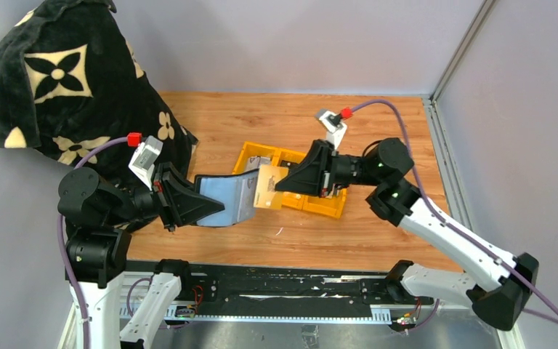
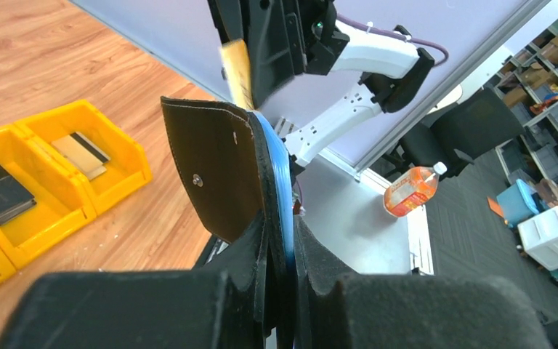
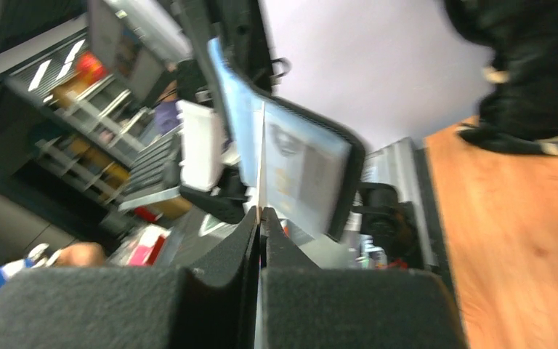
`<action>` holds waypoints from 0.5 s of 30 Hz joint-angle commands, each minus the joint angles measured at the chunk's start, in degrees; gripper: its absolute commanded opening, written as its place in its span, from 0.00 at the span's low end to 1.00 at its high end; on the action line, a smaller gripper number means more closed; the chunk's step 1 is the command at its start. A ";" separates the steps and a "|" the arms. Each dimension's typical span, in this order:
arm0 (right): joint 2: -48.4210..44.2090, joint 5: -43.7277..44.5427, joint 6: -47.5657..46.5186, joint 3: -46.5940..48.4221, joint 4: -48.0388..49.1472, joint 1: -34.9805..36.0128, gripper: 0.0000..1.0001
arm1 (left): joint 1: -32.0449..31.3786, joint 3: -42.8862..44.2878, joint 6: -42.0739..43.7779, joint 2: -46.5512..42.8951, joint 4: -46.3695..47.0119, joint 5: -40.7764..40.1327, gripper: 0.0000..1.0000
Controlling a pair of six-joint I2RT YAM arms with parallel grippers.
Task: Take the credit cards out of the card holder
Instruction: Place the credit card in the storage box.
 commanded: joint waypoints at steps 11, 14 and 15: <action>-6.73 21.77 -24.88 -3.68 -54.64 -28.53 0.00 | 0.03 3.18 1.18 -0.87 5.34 4.21 0.00; -4.04 27.63 -26.92 -6.39 -54.63 -29.19 0.00 | 0.03 3.18 1.90 -1.60 4.89 3.66 0.00; -2.55 28.72 -27.51 -6.72 -54.36 -29.26 0.00 | 0.03 3.11 2.22 -1.76 4.53 3.53 0.00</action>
